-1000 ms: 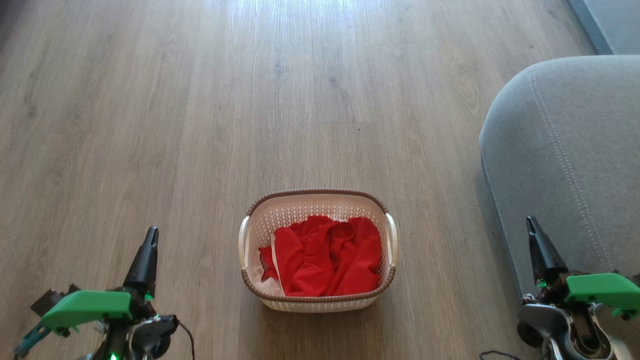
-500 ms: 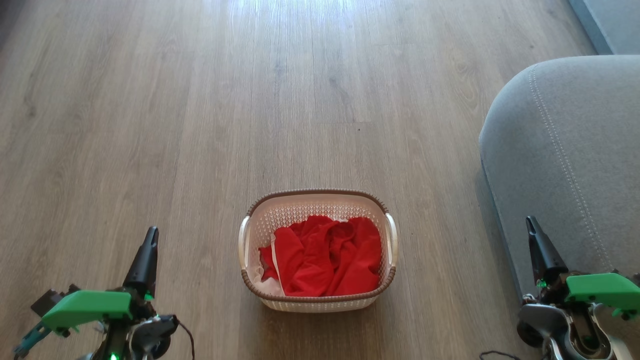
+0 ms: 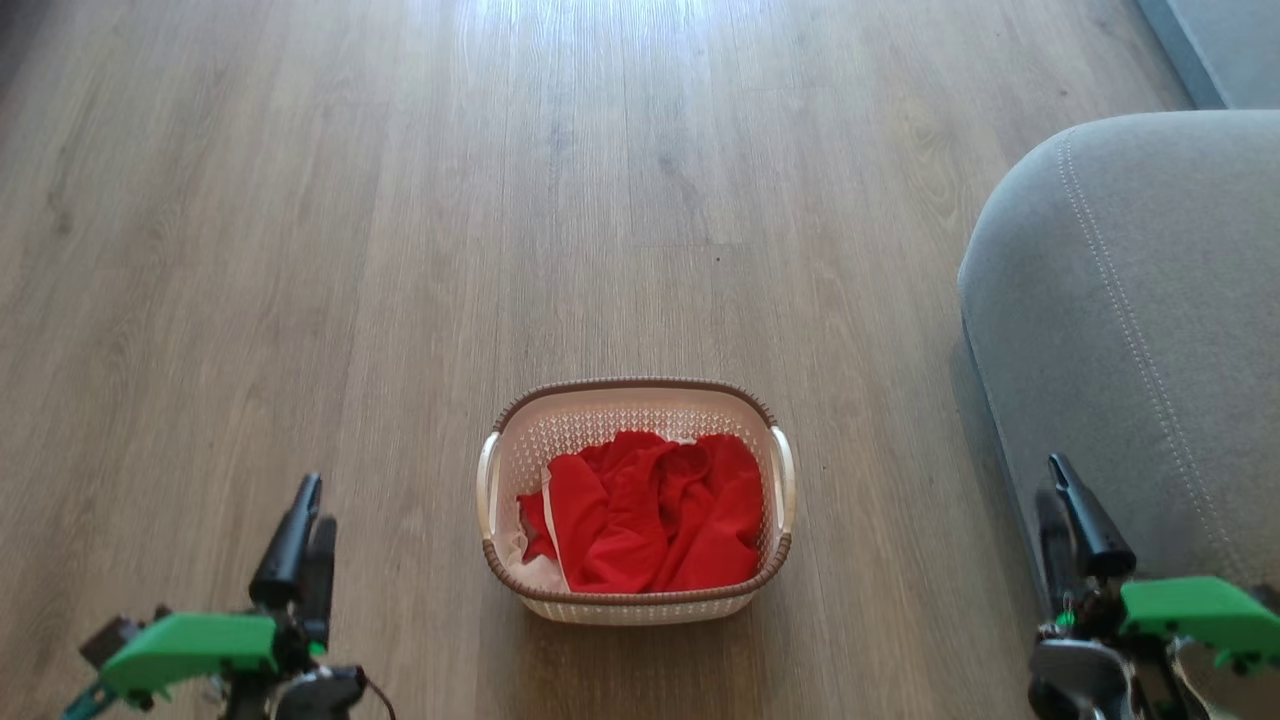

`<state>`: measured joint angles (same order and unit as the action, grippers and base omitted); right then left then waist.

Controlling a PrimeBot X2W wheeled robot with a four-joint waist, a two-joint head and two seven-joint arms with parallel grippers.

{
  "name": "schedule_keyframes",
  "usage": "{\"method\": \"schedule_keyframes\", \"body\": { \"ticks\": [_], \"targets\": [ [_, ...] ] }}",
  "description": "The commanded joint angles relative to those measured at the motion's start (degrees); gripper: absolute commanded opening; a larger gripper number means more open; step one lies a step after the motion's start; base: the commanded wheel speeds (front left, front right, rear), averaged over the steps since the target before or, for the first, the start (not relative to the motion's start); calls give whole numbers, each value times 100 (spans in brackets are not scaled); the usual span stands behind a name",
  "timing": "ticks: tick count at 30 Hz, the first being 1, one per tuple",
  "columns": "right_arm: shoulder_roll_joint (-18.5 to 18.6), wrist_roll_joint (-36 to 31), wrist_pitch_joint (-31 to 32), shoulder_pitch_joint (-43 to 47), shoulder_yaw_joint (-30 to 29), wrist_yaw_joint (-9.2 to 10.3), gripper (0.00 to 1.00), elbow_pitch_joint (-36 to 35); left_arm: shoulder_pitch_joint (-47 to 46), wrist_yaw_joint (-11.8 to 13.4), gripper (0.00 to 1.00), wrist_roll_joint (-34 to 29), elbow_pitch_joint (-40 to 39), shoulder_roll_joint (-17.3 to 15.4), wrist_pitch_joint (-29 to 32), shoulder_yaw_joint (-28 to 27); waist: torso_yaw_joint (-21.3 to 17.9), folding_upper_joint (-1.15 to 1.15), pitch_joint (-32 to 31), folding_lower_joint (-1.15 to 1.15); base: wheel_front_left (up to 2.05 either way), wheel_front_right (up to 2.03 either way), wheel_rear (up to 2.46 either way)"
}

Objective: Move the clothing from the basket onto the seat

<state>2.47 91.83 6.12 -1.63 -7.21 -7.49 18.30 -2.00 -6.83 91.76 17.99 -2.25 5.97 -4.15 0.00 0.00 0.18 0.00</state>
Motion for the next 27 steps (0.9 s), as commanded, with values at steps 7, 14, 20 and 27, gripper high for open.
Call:
{"method": "schedule_keyframes", "body": {
  "ticks": [7, 14, 20, 27],
  "targets": [
    [35, -124, -155, -76, 66, -1, 100, -236, -134, 10, 100, -44, -150, -17, -154, 83, -2, 0, 5, 0, 0, 0, 0],
    [57, -650, -276, -70, 74, -1, 100, -265, -150, 55, 100, -374, -147, -20, -271, 156, -3, 0, 9, 0, 0, 0, 0],
    [34, -1400, -377, -69, 34, -1, 100, -373, -162, 127, 100, -964, -169, -23, -372, 215, 2, 0, 17, 0, 0, 0, 0],
    [26, -2168, -479, -70, 63, -1, 100, -514, -169, 190, 100, -1488, -202, -25, -473, 275, 3, 0, 35, 0, 0, 0, 0]
  ]
}}
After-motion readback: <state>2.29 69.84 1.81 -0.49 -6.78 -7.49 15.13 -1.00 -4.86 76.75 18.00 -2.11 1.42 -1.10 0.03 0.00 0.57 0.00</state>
